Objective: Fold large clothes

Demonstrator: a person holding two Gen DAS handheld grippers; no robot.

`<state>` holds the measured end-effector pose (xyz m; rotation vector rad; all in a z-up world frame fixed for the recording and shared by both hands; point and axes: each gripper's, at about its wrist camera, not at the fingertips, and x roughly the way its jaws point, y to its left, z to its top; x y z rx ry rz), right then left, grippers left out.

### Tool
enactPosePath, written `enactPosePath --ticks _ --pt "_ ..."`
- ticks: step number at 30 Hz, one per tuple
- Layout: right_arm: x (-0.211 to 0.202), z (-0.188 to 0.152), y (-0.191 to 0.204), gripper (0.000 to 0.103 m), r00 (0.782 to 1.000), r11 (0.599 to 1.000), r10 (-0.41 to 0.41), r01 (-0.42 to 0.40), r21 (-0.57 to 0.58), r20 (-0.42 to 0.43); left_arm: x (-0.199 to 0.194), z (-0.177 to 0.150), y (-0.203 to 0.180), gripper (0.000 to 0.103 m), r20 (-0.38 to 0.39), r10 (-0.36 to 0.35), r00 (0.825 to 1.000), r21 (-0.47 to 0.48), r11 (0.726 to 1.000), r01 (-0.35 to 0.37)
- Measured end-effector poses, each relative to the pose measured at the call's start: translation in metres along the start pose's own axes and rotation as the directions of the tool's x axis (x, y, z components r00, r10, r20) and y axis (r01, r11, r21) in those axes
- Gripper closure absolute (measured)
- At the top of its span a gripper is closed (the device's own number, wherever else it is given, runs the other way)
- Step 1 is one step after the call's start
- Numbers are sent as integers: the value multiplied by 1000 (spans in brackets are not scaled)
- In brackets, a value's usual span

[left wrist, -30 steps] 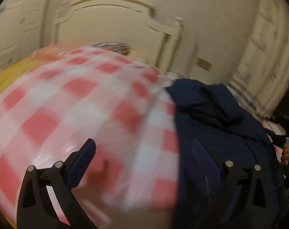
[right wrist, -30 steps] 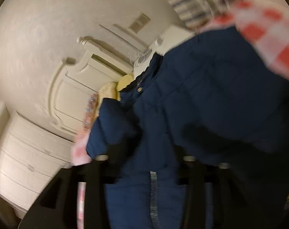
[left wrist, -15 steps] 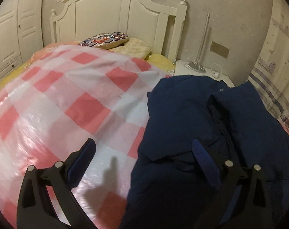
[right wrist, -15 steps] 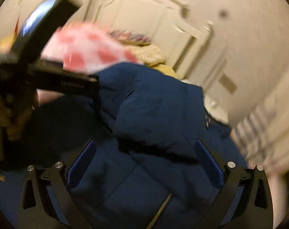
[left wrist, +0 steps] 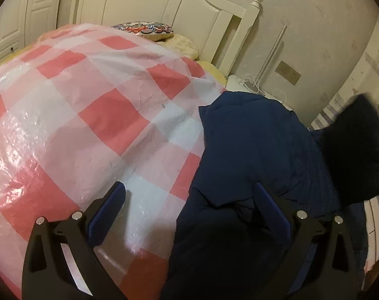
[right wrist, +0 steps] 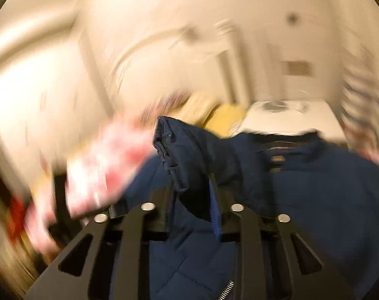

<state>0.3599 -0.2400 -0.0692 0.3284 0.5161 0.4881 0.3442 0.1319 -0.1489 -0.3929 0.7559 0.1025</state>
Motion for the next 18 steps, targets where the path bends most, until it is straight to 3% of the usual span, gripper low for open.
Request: enactPosePath --ticks 2,4,7,9,10,12,13,15,18 --pt "-35 3 -43 79 994 976 -10 -14 218 112 0 0 1 2 2 0 1000 -2 1000 0" --pt "-60 -3 -81 78 985 920 -57 -11 392 162 0 0 1 2 1 4 1000 -1 1000 -4" --pt "-66 -16 -117 78 986 863 -154 104 495 61 1 0 -2 2 6 21 1000 12 1000 -21" --pt "-66 -28 -131 78 987 834 -160 137 535 -2 -1 0 -3 2 9 21 1000 17 1000 -21" --pt "-64 -33 -135 73 989 827 -148 138 545 -25 -1 0 -3 2 10 28 1000 18 999 -28" --pt "-57 -38 -133 37 988 837 -144 149 526 -52 -2 0 -3 2 14 30 999 19 999 -30" --pt "-53 -37 -131 4 988 847 -144 152 509 -56 -2 0 -3 2 16 33 999 19 999 -33" --pt "-49 -35 -124 4 989 870 -148 135 475 -11 -3 0 -4 2 17 37 999 21 999 -37" --pt "-36 -25 -119 4 987 891 -160 149 429 -10 -3 -1 -4 2 20 41 999 24 999 -41"
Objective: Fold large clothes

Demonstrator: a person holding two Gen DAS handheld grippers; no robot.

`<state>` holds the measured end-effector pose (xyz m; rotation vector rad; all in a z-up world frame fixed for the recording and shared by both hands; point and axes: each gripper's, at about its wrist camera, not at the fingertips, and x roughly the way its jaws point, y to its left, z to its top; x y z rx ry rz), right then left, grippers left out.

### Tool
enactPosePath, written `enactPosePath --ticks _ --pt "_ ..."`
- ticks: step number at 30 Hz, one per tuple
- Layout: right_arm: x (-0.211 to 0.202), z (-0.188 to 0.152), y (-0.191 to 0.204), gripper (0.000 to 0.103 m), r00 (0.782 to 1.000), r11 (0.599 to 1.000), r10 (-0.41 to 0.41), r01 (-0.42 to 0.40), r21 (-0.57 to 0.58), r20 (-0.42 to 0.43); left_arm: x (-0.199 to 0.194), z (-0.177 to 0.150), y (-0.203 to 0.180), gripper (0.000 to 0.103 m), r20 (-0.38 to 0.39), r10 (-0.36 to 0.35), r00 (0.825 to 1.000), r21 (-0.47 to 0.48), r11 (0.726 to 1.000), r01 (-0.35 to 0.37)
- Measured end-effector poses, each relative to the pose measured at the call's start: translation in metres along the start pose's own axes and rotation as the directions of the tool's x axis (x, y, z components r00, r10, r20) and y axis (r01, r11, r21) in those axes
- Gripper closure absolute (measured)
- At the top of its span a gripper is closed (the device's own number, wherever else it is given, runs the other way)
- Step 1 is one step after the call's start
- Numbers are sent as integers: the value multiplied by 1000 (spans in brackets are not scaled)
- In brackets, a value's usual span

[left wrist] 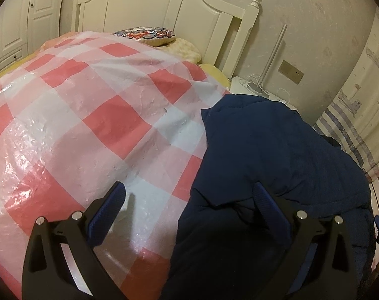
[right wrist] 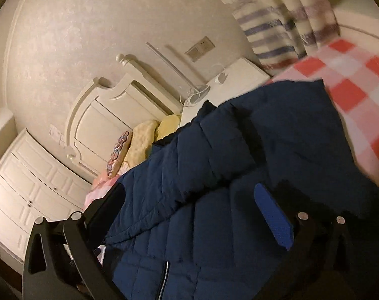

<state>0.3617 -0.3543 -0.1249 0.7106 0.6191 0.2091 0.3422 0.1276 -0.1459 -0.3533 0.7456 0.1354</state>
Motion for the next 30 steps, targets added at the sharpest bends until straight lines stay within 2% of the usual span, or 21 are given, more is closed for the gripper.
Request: enactPosePath --ticks 3,6,9,10,11,13,15,17,20,22,25,27,29,30 --pt "21 5 -3 7 997 999 5 -1 46 -80 0 0 -1 2 -1 7 1000 5 1000 -7" --pt "43 -1 -4 9 987 995 -63 73 66 -150 -1 0 -3 2 1 13 1000 11 1000 -13" --pt "60 2 2 16 986 994 -101 104 17 -131 -2 0 -4 2 5 24 1000 17 1000 -24" --pt "65 5 1 31 987 995 -96 100 20 -126 -2 0 -6 2 4 32 999 22 999 -32" --pt "68 7 -1 54 989 996 -79 84 38 -129 -3 0 -6 2 7 34 999 25 999 -34" --pt "61 5 2 69 993 998 -43 48 45 -107 -5 -1 -7 2 21 38 999 25 999 -38" --pt "36 1 24 72 999 999 -34 33 -37 -39 -12 -1 -6 3 53 43 998 19 999 -44" --pt "2 -7 46 73 1000 994 6 -4 -108 23 -24 -4 -6 3 118 30 992 18 999 -33" --pt "-47 -18 59 73 995 988 35 -21 -155 90 -42 -7 -10 3 213 -2 977 47 999 -8" --pt "-70 -28 52 74 994 989 36 -21 -150 104 -52 -10 -15 3 263 -20 964 80 997 -2" --pt "-75 -45 30 74 998 991 -24 32 -133 63 -50 -8 -20 3 249 -23 968 102 995 -3" --pt "-62 -55 7 73 998 995 -65 65 -79 1 -46 -5 -16 3 229 -22 973 85 996 2" --pt "-43 -65 -19 72 990 995 -101 101 -10 -100 -44 -3 -11 3 221 -16 975 57 998 3" --pt "-40 -69 -28 71 989 995 -90 95 35 -121 -44 -4 -8 3 220 -13 975 50 999 2"
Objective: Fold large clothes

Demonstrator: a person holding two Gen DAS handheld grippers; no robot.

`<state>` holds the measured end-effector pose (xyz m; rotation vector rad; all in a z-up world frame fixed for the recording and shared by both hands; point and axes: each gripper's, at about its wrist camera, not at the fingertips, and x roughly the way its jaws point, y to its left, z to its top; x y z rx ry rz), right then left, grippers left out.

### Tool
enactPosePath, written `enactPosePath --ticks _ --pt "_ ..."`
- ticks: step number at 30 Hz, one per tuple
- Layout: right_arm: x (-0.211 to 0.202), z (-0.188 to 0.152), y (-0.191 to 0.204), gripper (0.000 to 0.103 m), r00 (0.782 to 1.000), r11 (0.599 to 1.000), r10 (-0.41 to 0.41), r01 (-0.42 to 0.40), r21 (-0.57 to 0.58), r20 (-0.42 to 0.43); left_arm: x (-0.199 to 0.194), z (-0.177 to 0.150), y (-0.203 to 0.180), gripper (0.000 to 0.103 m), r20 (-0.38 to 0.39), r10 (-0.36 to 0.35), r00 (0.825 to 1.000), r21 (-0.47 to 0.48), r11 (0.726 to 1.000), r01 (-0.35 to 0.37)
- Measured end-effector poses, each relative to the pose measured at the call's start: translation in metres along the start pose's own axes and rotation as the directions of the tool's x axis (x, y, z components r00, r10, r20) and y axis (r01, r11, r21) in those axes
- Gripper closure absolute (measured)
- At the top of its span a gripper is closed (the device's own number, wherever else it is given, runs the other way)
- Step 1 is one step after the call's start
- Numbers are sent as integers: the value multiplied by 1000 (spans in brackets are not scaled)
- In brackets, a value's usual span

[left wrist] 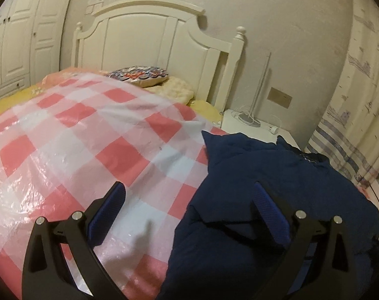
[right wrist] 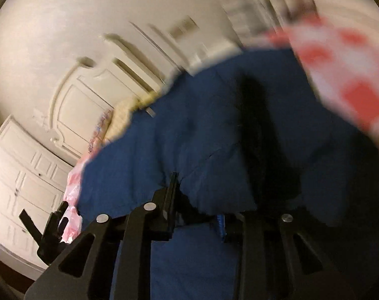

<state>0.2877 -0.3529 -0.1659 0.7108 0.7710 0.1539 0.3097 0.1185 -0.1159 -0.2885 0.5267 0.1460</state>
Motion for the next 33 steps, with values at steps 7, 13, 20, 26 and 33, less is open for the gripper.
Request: enactPosePath --ticks 7,13,20,26,33 --pt "-70 -11 18 54 956 982 -176 185 -17 233 1 0 3 3 -6 10 1000 -9 1000 -10" --pt "-53 -9 82 47 930 885 -215 315 -342 299 2 -1 0 3 -12 18 1000 1 1000 -17" --pt "38 -15 73 43 894 741 -422 435 -512 149 4 4 -18 3 -26 84 996 90 993 -81" --pt "39 -18 71 40 902 750 -402 424 -507 160 -4 27 -96 3 -11 -28 1000 261 965 30" --pt "40 -18 73 40 897 741 -408 435 -512 172 58 -13 -201 2 -220 19 975 520 848 101"
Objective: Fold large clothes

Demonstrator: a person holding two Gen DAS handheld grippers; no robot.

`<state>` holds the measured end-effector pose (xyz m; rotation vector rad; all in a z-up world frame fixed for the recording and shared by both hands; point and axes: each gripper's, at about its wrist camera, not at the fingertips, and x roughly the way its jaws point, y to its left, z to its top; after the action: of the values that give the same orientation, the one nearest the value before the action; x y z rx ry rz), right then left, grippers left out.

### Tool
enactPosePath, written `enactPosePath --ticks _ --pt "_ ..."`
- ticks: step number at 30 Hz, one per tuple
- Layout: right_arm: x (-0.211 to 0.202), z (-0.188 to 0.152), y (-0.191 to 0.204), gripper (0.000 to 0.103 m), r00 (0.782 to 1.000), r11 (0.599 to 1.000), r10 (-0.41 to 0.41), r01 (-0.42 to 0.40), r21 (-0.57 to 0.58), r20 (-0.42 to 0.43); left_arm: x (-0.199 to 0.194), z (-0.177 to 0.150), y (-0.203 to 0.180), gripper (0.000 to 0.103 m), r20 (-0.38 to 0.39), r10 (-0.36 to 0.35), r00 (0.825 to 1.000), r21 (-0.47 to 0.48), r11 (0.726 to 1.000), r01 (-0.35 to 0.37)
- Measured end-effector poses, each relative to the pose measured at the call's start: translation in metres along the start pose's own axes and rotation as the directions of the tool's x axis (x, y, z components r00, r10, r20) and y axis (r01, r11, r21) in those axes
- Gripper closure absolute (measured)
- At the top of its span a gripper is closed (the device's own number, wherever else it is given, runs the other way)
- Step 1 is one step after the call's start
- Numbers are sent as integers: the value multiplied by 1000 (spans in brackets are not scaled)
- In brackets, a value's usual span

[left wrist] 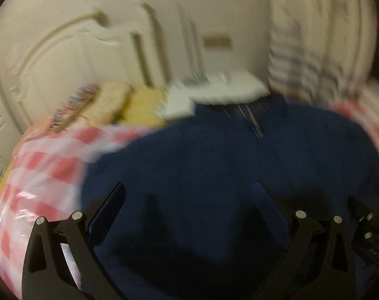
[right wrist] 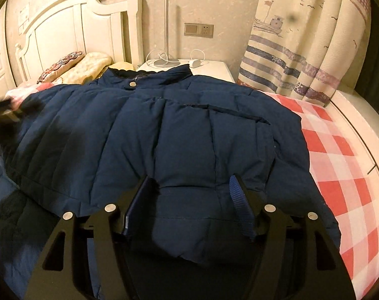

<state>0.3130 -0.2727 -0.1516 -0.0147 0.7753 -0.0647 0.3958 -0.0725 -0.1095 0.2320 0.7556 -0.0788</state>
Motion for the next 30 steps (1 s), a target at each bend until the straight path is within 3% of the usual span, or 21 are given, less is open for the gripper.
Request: enactPosePath --ticks 1,2,5,7,10,13,14,15,16,21,25,28,30 --pt "0 0 -1 39 1000 1000 5 -5 3 1 18 -6 -15 2 -60 29 998 49 998 -26" --pt "-1 -1 -1 39 1000 1000 10 -10 6 2 24 -10 -20 2 -55 50 997 53 998 -47" --pt "0 -1 -2 34 1000 1000 25 -25 9 0 23 -7 -11 2 -76 18 997 -3 1000 -18" --pt "1 0 -2 32 999 999 36 -36 7 -4 15 2 0 2 -31 0 1000 -38 999 -1" --pt "2 0 -2 29 999 999 49 -49 6 -5 14 23 31 2 23 57 998 -105 993 -55" --pt "2 0 -2 28 998 998 55 -54 6 -6 50 34 66 2 -72 75 995 -163 983 -86" --pt "2 0 -2 28 998 998 55 -55 6 -6 68 33 76 2 -126 65 990 -173 981 -86" --pt "2 0 -2 28 998 998 57 -57 5 -4 80 29 84 2 -144 9 990 -189 981 -36" --pt "2 0 -1 28 998 998 58 -58 2 -4 83 25 89 2 -111 -28 993 -196 981 6" --pt "3 0 -1 26 998 998 59 -59 2 -6 63 23 84 2 -103 28 994 -174 984 -46" --pt "3 1 0 25 998 998 62 -62 0 -7 25 1 66 2 -64 20 998 -146 989 -29" --pt "4 0 -1 23 998 998 67 -67 -1 -8 19 -27 45 2 -62 58 996 -72 995 -63" --pt "4 0 0 22 998 998 66 -66 -5 -8 21 -34 46 2 -53 42 998 -83 996 -47"
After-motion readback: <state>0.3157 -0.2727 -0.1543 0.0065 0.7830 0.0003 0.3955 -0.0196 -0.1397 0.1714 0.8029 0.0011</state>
